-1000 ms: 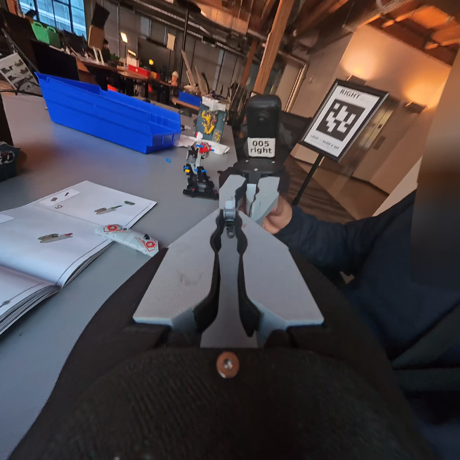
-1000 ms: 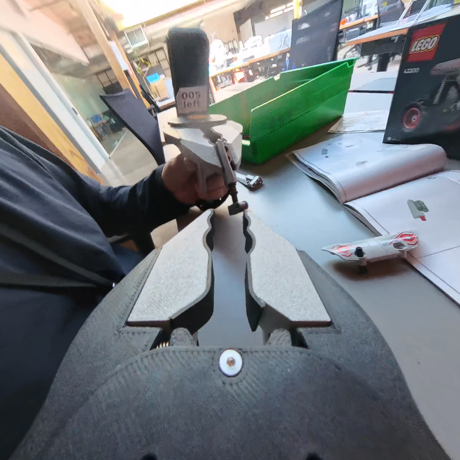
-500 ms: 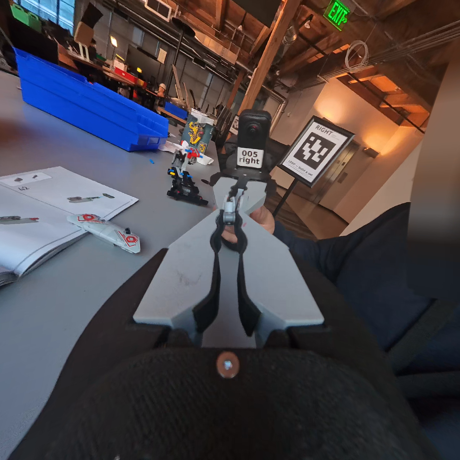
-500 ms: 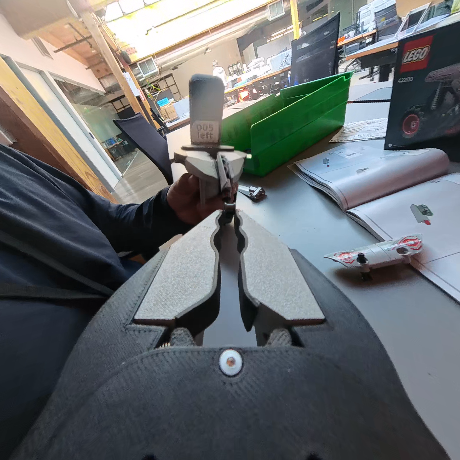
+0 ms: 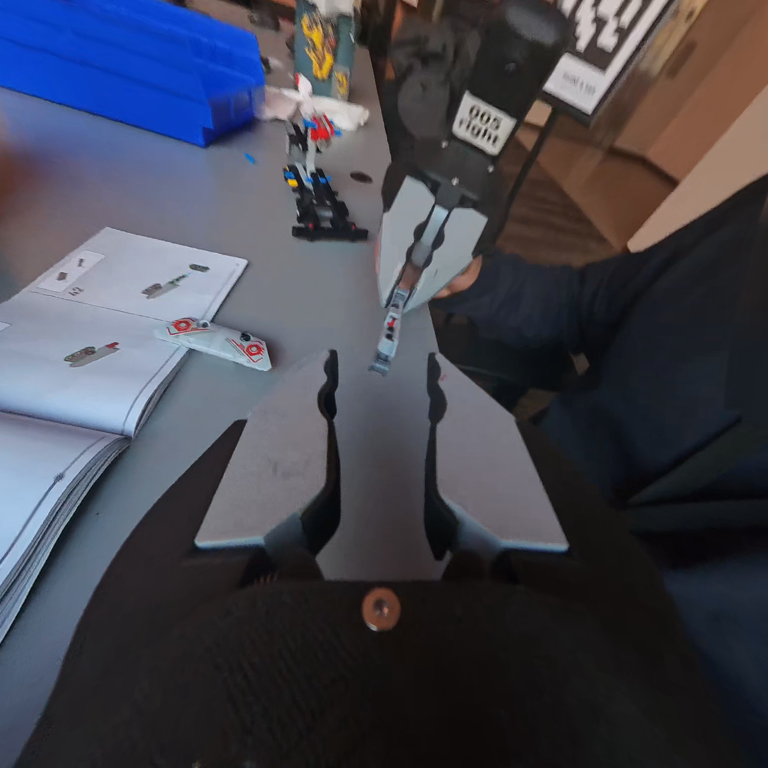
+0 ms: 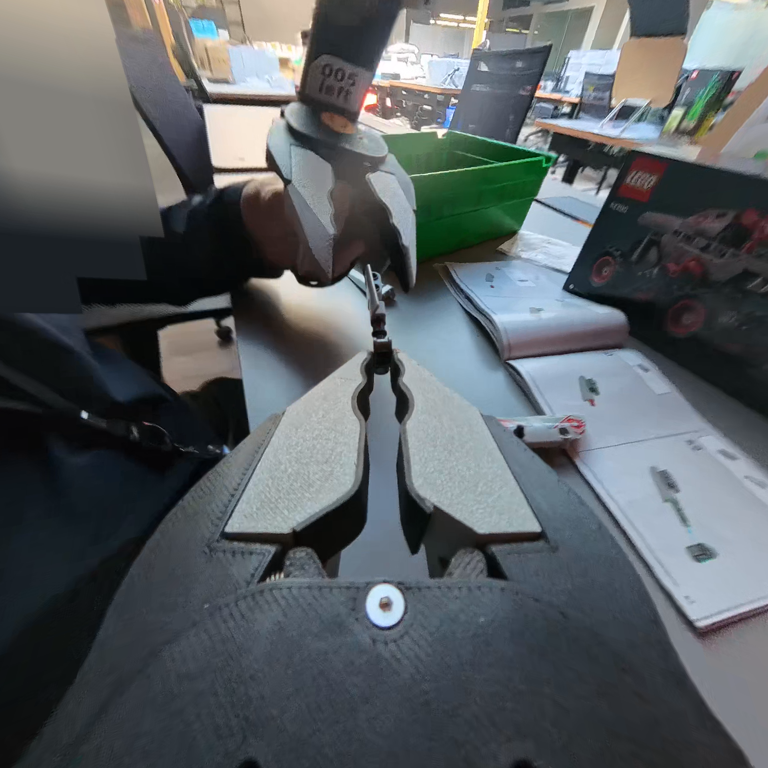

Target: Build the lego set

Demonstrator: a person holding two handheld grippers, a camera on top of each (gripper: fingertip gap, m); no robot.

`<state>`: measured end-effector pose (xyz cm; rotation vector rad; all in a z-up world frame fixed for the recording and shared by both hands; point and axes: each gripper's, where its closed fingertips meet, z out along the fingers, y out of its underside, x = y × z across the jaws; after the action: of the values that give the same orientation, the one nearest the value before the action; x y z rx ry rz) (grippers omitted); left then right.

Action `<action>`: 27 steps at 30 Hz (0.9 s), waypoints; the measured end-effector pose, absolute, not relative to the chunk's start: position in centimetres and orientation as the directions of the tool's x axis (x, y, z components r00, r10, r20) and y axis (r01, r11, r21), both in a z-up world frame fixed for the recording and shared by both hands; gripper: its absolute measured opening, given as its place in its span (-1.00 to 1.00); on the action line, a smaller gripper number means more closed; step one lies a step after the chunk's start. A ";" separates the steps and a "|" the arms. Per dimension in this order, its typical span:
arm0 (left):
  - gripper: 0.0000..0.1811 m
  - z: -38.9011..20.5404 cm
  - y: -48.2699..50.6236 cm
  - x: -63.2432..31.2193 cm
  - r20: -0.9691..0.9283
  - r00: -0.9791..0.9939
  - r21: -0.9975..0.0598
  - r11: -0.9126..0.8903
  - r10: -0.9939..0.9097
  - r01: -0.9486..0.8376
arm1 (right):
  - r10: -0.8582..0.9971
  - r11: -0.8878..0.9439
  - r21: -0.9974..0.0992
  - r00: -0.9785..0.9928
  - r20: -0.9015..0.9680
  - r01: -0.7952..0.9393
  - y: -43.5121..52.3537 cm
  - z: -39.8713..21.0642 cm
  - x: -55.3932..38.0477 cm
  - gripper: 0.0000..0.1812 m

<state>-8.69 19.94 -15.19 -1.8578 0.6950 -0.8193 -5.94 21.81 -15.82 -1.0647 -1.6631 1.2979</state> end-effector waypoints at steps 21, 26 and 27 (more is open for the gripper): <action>-0.95 -21.3 19.5 -6.2 0.150 0.558 -0.833 -0.408 -0.816 -0.373 | 0.856 0.316 -0.926 -0.484 0.183 0.209 20.1 -17.9 -5.9 -0.95; -0.95 -21.8 19.6 -6.2 0.165 0.563 -0.817 -0.432 -0.810 -0.382 | 0.854 0.333 -0.910 -0.489 0.179 0.248 20.3 -18.8 -6.0 -0.95; -0.95 -22.0 19.6 -6.2 0.162 0.565 -0.810 -0.436 -0.809 -0.392 | 0.853 0.334 -0.907 -0.492 0.175 0.256 20.4 -19.0 -5.9 -0.95</action>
<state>-6.24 19.56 -21.96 -2.0483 0.9595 -0.7089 -5.91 20.36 -18.98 -0.9716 -1.9350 1.1470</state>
